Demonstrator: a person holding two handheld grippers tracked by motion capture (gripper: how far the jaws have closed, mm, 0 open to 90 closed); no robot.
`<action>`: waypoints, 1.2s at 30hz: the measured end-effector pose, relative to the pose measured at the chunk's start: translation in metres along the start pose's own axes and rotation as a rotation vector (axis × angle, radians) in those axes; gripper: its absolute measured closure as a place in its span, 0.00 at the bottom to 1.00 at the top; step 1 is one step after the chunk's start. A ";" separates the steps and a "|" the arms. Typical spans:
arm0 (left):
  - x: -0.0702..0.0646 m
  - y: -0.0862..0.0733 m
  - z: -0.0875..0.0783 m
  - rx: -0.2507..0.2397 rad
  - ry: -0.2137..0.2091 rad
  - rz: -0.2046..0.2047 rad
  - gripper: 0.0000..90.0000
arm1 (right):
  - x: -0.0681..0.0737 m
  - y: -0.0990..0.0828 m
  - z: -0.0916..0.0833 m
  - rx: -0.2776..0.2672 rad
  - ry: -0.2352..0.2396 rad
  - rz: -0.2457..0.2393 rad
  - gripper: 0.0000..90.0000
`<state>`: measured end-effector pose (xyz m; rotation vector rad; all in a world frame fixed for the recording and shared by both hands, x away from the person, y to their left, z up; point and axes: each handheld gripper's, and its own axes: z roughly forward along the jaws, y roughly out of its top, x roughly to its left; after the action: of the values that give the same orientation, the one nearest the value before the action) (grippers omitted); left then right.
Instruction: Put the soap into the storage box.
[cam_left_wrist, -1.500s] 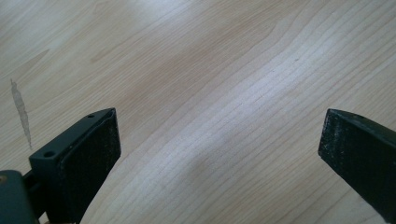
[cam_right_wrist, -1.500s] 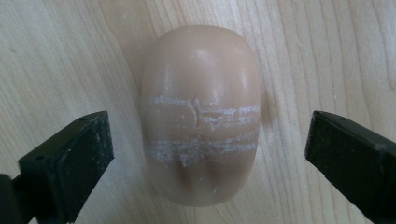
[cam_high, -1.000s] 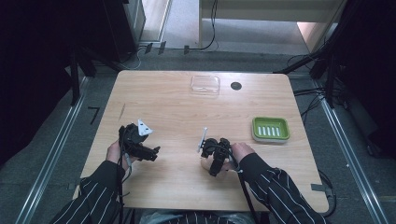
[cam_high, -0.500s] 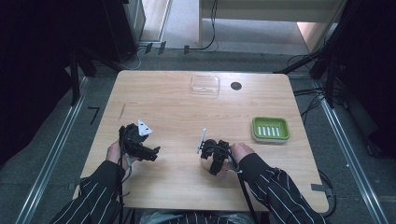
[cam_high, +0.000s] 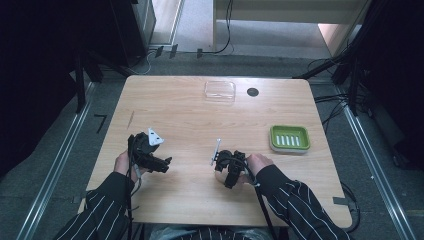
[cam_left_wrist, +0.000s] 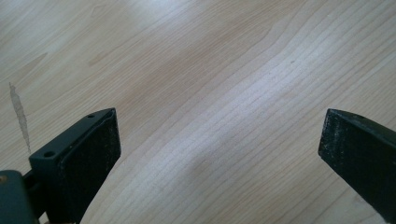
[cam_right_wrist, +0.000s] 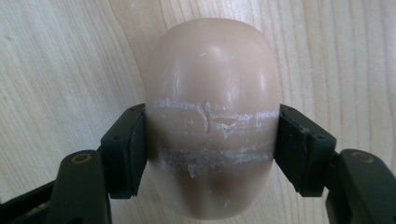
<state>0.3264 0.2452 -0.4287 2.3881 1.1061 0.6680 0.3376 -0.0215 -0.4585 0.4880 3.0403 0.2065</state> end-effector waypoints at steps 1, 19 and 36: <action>0.000 0.000 0.000 0.000 0.000 0.000 0.00 | 0.000 0.000 0.000 0.000 0.000 0.000 0.37; -0.001 0.000 -0.001 0.005 0.002 0.003 0.00 | -0.001 -0.010 -0.017 -0.017 -0.031 -0.005 0.37; 0.000 0.000 0.000 0.002 0.000 0.001 0.00 | -0.008 -0.028 -0.029 -0.022 -0.045 0.000 0.37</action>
<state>0.3262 0.2449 -0.4285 2.3905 1.1070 0.6677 0.3348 -0.0541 -0.4335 0.4849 2.9912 0.2264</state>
